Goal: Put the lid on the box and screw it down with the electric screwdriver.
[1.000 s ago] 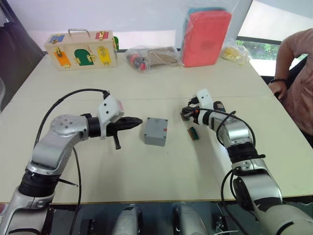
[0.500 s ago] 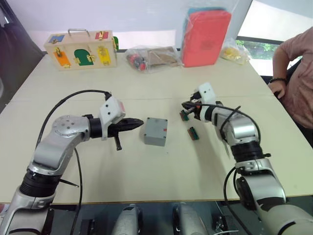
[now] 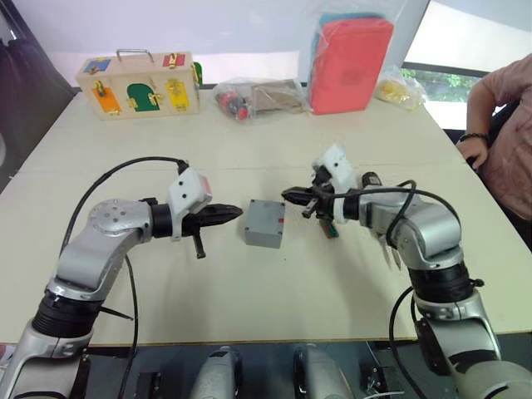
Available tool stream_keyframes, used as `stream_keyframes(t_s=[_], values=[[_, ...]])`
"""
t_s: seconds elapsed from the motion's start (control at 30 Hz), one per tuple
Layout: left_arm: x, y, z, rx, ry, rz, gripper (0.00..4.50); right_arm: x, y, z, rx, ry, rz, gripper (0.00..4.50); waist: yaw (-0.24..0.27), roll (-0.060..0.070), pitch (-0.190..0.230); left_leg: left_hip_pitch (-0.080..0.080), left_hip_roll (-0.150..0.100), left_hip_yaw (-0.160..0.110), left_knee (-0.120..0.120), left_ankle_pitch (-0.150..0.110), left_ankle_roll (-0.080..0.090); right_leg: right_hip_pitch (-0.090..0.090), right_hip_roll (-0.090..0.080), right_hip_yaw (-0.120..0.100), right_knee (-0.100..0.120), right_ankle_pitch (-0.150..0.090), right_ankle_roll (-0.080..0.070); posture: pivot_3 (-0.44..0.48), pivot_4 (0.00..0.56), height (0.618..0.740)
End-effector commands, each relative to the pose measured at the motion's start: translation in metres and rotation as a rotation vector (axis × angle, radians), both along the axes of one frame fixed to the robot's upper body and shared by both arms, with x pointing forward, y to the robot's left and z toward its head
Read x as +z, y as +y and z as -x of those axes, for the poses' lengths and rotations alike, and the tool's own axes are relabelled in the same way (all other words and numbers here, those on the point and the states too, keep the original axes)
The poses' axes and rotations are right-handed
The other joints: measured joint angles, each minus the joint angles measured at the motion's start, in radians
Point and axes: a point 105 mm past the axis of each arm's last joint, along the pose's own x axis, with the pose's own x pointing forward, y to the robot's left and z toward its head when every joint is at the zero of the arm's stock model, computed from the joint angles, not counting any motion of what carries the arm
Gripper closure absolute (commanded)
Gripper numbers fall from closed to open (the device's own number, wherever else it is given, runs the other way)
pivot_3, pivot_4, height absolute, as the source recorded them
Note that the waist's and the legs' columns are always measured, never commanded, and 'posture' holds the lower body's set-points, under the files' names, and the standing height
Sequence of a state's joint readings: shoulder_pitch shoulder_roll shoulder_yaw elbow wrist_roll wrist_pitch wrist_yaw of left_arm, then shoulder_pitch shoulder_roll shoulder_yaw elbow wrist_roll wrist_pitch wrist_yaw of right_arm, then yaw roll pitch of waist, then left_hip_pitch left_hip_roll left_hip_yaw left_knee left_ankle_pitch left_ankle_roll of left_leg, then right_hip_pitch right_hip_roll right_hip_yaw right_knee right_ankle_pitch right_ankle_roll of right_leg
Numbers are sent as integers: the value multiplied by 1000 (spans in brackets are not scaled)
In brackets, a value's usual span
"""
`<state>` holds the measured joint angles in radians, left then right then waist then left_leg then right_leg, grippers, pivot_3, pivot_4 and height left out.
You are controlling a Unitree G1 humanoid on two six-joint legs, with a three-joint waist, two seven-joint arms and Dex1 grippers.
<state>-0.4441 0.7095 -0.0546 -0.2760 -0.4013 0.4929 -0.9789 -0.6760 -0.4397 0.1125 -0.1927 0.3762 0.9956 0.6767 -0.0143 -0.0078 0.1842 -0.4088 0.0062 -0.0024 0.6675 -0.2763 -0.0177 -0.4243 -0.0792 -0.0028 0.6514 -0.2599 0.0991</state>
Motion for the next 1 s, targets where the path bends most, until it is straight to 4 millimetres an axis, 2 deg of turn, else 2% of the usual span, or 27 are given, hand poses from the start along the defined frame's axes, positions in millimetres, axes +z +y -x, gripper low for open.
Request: stream_keyframes(t_s=[0.03,0.5,0.8,0.83,0.87,1.0], values=[[11,2,1,3,-51,-4,4500,7,5,-1,7,-42,-16,4485,0,0,0,0,0,0,0,0,0,0,0,0,0,0,0,0,150,730],[11,2,2,8,-53,0,4500,-2,0,-15,-24,-53,27,4485,0,0,0,0,0,0,0,0,0,0,0,0,0,0,0,0,150,730],[12,0,2,9,-54,5,4500,-12,3,-13,3,-23,51,4485,0,0,0,0,0,0,0,0,0,0,0,0,0,0,0,0,150,730],[11,0,2,9,-54,5,4500,-13,3,-12,8,-21,54,3953,0,0,0,0,0,0,0,0,0,0,0,0,0,0,0,0,150,730],[11,0,2,9,-54,5,4500,-14,4,-12,11,-20,56,3835,0,0,0,0,0,0,0,0,0,0,0,0,0,0,0,0,150,730],[11,0,2,10,-54,7,4500,-7,1,-11,16,-33,59,2238,0,0,0,0,0,0,0,0,0,0,0,0,0,0,0,0,150,730]])
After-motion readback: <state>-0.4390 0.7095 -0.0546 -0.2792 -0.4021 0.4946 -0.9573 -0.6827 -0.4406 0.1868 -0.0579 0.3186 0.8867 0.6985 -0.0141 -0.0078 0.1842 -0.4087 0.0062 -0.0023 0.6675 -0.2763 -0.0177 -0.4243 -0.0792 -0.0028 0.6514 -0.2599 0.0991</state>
